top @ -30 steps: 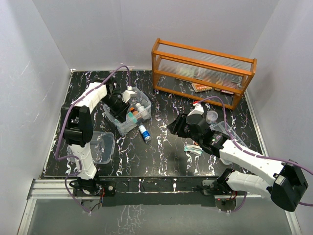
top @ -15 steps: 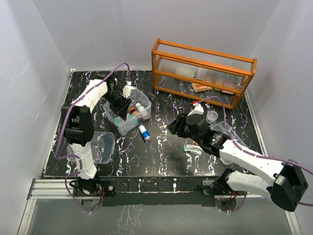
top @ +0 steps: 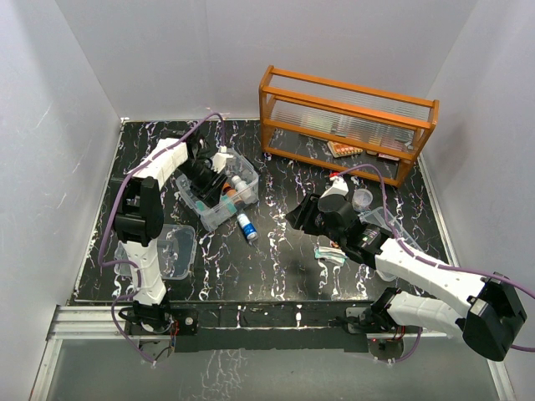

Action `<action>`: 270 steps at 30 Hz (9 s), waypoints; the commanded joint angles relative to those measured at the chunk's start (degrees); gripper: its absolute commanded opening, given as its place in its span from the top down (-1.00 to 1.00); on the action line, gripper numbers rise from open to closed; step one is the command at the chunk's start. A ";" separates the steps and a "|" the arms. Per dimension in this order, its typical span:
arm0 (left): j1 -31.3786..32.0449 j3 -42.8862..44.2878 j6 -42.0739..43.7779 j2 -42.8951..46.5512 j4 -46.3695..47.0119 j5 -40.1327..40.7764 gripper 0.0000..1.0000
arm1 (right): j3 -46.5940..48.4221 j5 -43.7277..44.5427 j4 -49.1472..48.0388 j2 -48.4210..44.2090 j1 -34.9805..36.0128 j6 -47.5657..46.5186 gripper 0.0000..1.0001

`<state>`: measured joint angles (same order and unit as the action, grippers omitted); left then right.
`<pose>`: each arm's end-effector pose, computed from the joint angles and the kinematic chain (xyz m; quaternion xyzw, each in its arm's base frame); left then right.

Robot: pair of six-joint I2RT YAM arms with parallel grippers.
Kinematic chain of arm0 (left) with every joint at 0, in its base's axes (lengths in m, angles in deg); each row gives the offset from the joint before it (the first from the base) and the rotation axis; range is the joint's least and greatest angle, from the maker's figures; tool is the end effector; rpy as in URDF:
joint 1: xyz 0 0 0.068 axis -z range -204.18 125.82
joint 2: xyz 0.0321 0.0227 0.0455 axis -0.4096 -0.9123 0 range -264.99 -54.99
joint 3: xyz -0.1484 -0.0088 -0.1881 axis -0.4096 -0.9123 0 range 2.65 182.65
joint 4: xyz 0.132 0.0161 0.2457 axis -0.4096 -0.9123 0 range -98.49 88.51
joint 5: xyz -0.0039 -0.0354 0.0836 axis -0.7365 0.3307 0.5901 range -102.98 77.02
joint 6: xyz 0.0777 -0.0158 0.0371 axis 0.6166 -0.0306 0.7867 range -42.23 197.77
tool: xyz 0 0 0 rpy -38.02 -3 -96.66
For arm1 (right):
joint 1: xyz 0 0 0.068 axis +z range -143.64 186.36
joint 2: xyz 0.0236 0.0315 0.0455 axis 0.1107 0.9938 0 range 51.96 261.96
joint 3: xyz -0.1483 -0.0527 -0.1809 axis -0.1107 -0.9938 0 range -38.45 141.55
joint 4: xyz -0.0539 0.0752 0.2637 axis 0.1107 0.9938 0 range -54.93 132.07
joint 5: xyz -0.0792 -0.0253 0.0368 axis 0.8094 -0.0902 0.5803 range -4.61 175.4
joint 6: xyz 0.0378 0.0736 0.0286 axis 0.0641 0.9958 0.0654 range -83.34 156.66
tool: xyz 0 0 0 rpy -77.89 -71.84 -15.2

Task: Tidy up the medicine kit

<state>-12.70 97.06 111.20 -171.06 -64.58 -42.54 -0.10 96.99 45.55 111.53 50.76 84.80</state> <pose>0.3857 -0.1175 0.1373 0.3797 0.8882 -0.2418 0.0921 0.2247 0.1982 0.1930 0.0775 0.8669 0.2891 0.3987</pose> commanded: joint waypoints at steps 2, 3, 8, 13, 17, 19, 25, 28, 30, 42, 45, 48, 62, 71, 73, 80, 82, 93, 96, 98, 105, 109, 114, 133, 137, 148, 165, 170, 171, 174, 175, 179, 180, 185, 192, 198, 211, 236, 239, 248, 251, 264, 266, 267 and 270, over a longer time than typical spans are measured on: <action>0.28 -1.23 0.67 0.34 -0.56 -0.16 0.46 | 0.37 0.29 -3.03 -1.04 -0.10 -0.13 0.13; 0.28 -0.86 0.72 0.21 -0.70 -0.03 0.62 | 0.34 0.32 -2.95 -1.10 -0.03 -0.11 0.13; 0.29 3.13 2.40 -0.20 -4.31 -2.04 1.00 | 0.32 0.65 -2.50 -1.62 -0.03 -0.15 0.13; 0.25 6.64 3.59 0.65 -7.76 -2.58 1.00 | 0.49 0.77 -2.24 -1.62 -0.10 -0.23 0.13; 0.29 8.23 4.56 1.06 -9.59 -0.50 1.00 | 0.89 0.56 -2.04 -1.15 -0.05 -0.41 0.14; 0.29 9.03 5.21 0.76 -10.14 0.16 1.00 | 1.09 0.45 -2.04 -0.88 -0.03 -0.50 0.14; 0.28 11.22 5.83 -1.82 -11.29 0.11 1.00 | 1.68 -0.21 -1.74 -0.25 -0.06 -0.46 0.14; 0.29 12.03 5.77 -2.92 -11.03 0.66 0.98 | 1.85 -0.12 -1.43 -0.29 -0.02 -0.59 0.14; 0.23 11.96 6.14 -3.53 -10.72 0.35 0.95 | 1.89 -0.08 -1.34 -0.32 -0.02 -0.51 0.14; 0.79 7.97 2.62 -4.07 -2.97 8.63 0.70 | 1.64 -0.39 -1.21 -0.37 -0.02 0.00 0.14; 1.65 6.26 1.43 -3.43 0.01 11.39 0.54 | 1.64 -0.62 -1.50 -0.25 -0.03 0.16 0.14; 2.34 5.37 0.63 -3.26 1.29 12.49 0.45 | 1.55 -0.85 -1.77 -0.07 -0.04 0.31 0.14; 2.97 1.74 -0.99 3.15 7.77 15.44 0.07 | 1.14 -1.10 -2.31 -0.61 -0.05 0.39 0.14; 2.04 1.13 -5.26 10.47 12.89 13.95 -0.13 | 1.17 -1.40 -2.31 0.08 -0.06 0.43 0.14; 1.10 0.31 -7.22 13.24 16.10 13.39 -0.18 | 1.25 -1.28 -2.20 0.53 -0.05 1.58 0.14; -1.88 -6.35 -16.20 21.50 30.00 19.71 -0.42 | 1.47 -1.51 -1.78 1.95 -0.02 2.49 0.14; -3.60 -5.07 -19.06 20.02 28.98 19.33 -0.42 | 1.47 -1.63 -1.86 2.22 -0.06 2.66 0.14; -5.16 -2.70 -18.87 10.98 21.74 15.40 -0.26 | 1.18 -1.52 -1.68 1.73 -0.05 2.53 0.14; -5.16 -3.13 -18.66 10.89 20.91 13.32 -0.19 | 0.96 -1.34 -1.56 1.53 -0.05 2.50 0.14; -5.16 -3.72 -18.77 11.46 20.56 11.78 -0.16 | 0.87 -1.33 -1.52 1.46 -0.07 2.58 0.14; -5.07 -7.67 -20.89 14.35 18.82 8.65 -0.10 | 0.72 -1.44 -1.67 1.78 -0.08 2.70 0.14; -5.03 -10.41 -23.92 16.11 18.59 7.48 -0.08 | 0.52 -1.54 -1.78 2.02 -0.06 2.83 0.14; -4.74 -12.78 -26.19 18.85 18.62 7.46 -0.06 | 0.42 -1.52 -2.06 2.08 -0.02 2.89 0.14; 3.71 -15.54 -29.34 32.48 28.49 16.13 -0.02 | -0.02 -1.45 -2.48 2.90 -0.05 3.93 0.14; 6.08 -18.14 -29.48 29.85 29.10 19.14 -0.08 | -0.24 -1.01 -2.49 2.72 -0.04 4.06 0.14; 8.40 -23.25 -31.31 23.06 35.00 30.08 0.00 | -0.43 0.00 -2.22 2.75 -0.08 3.71 0.14; 12.27 -23.86 -27.56 14.26 38.37 49.54 0.86 | -1.10 -0.50 -2.75 3.44 -0.03 3.98 0.14; 12.42 -23.07 -26.47 10.58 38.81 49.34 0.95 | -1.42 -0.34 -2.82 3.02 -0.05 3.96 0.14; 12.42 -22.78 -26.45 9.93 38.57 49.45 0.97 | -1.56 -0.20 -2.79 2.93 -0.03 3.98 0.14; 12.40 -22.30 -26.52 8.23 38.17 50.55 1.00 | -1.77 -0.14 -2.75 2.61 -0.08 3.98 0.14; 12.42 -22.21 -26.49 7.85 37.88 50.57 1.00 | -1.85 -0.05 -2.75 2.57 -0.10 3.98 0.14; 12.64 -21.44 -27.40 7.07 33.56 46.78 1.00 | -1.90 0.15 -2.58 2.39 -0.07 3.96 0.14; 12.72 -21.35 -27.70 7.19 32.55 45.39 1.00 | -1.91 0.20 -2.59 2.36 -0.06 3.95 0.14; 13.03 -21.92 -29.07 9.04 29.20 38.62 1.00 | -1.79 0.09 -2.74 2.65 -0.03 4.06 0.14; 13.03 -20.61 -29.70 12.61 28.17 34.53 1.00 | -1.69 -0.55 -2.75 2.79 -0.02 4.06 0.15; 13.03 -17.87 -30.87 12.15 27.24 40.35 1.00 | -1.94 -0.45 -2.59 2.06 -0.02 4.20 0.15; 13.04 -12.31 -32.93 18.84 25.61 38.23 0.90 | 0.62 8.00 3.44 -0.71 -0.03 2.26 0.13; 12.69 -32.06 -42.83 61.46 37.82 28.20 -0.29 | 5.07 -8.84 1.20 13.36 -2.57 -4.88 -0.22; 12.76 -32.93 -43.80 64.06 38.13 28.16 -0.31 | 5.00 -14.54 -6.30 17.57 -1.59 -0.64 -0.23; 12.75 -33.56 -46.87 66.07 36.23 26.89 -0.54 | 11.80 -12.76 -12.32 31.71 2.71 5.30 -0.15; 12.76 -33.47 -47.16 65.87 35.26 25.20 -0.54 | 12.92 -13.26 -14.69 35.19 2.88 5.65 -0.10; 12.70 -32.62 -47.84 64.03 34.53 23.24 -0.55 | 14.07 -14.98 -19.38 43.77 3.14 6.00 0.17; 12.75 -33.19 -47.89 63.50 34.97 22.35 -0.55 | 13.57 -14.69 -20.11 44.05 3.13 6.23 0.32; 12.71 -33.63 -48.04 63.15 35.35 21.55 -0.55 | 13.07 -14.33 -20.80 43.86 3.14 6.52 0.41; 12.73 -34.45 -48.82 61.78 36.38 18.84 -0.55 | 11.18 -12.95 -22.44 42.13 3.10 6.96 0.58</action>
<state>0.05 63.59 63.55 -108.22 -29.70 -19.53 12.51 82.13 26.89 154.63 53.60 91.11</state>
